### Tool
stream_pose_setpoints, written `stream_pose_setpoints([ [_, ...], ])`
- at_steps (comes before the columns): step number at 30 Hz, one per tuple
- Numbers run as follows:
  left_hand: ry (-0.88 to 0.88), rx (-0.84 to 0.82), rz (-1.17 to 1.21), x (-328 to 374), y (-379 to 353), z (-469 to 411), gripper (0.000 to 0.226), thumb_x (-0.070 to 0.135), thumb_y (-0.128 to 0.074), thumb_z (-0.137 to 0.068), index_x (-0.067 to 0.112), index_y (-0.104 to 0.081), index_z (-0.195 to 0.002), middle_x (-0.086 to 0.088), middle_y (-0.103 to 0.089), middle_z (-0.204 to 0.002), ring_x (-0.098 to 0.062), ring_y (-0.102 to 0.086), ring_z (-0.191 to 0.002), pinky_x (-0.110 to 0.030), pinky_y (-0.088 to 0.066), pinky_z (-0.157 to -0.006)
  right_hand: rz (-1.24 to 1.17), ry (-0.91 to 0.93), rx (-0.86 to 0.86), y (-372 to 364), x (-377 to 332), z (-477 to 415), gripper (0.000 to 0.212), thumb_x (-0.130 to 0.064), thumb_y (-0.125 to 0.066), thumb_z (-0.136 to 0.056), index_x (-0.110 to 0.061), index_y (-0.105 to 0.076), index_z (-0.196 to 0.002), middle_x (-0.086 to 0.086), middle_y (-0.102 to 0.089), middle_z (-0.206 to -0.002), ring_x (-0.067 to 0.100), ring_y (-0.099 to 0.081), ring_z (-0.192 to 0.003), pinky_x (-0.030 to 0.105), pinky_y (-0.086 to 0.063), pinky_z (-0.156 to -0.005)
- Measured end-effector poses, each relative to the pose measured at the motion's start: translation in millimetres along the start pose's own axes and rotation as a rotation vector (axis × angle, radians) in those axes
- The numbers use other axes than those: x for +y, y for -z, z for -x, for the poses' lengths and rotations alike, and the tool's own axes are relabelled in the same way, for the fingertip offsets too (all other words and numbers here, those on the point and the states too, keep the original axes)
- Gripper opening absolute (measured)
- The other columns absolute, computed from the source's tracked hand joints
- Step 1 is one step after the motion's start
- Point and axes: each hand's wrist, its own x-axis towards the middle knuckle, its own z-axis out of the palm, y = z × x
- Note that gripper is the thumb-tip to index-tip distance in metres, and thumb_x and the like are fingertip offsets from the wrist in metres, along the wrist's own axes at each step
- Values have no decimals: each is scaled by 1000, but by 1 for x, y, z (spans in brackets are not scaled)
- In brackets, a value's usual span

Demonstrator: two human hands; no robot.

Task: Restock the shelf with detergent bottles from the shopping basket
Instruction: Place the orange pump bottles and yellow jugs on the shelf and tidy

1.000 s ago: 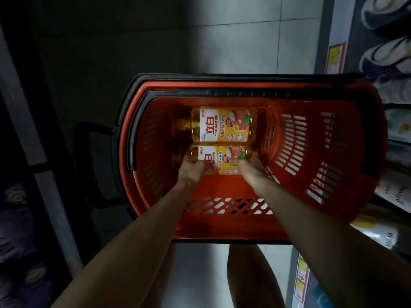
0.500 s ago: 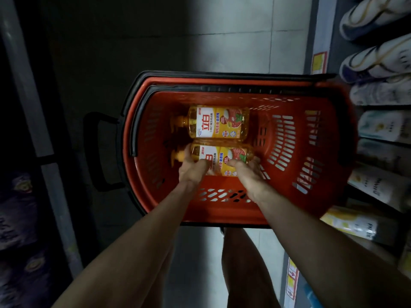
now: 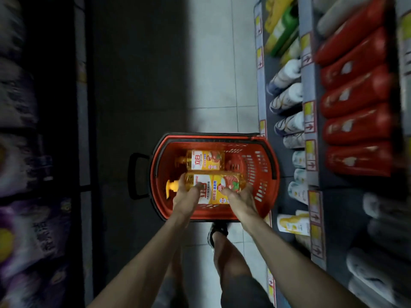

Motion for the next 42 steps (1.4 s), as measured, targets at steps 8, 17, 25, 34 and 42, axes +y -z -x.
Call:
stream_pose_setpoints([
  [8,-172,-1,-8,71,58,118,74,69,-71,-73,58,-48,-143,4,-71,-132,-27,-68,-122,-54,-52,-108,-33,243,-16,53,-47,137,106,-49,-78,-80,-21,-16,-161,7,-54,-149,30,-57,-130,52,-46,-114],
  [17,-359,29,165,141,89,296,40,36,-66,-97,33,-58,-136,2,-81,-102,-24,-77,-103,-54,-56,-102,-68,533,-66,118,-99,254,71,-39,-83,-89,-21,-33,-136,3,-64,-119,8,-63,-95,19,-51,-67],
  [25,-509,52,332,162,109,398,49,30,-63,-105,26,-48,-151,-5,-78,-113,-24,-79,-101,-49,-61,-94,-73,781,-283,174,-158,321,108,-57,-102,-49,-37,-45,-139,-2,-76,-111,12,-78,-94,40,-63,-87],
  [34,-884,399,472,171,115,466,96,29,-72,-99,58,-5,-161,2,-65,-136,-8,-74,-108,-19,-60,-78,-134,773,-537,168,-189,342,101,-36,-106,-47,-21,-53,-131,8,-79,-114,29,-79,-102,51,-63,-88],
  [42,-771,318,1095,157,108,512,84,21,-82,-84,29,-37,-155,-16,-65,-136,-30,-73,-112,-45,-57,-99,-238,752,-768,141,-200,373,89,-19,-100,-63,-16,-53,-139,14,-77,-120,36,-77,-106,49,-62,-85],
])
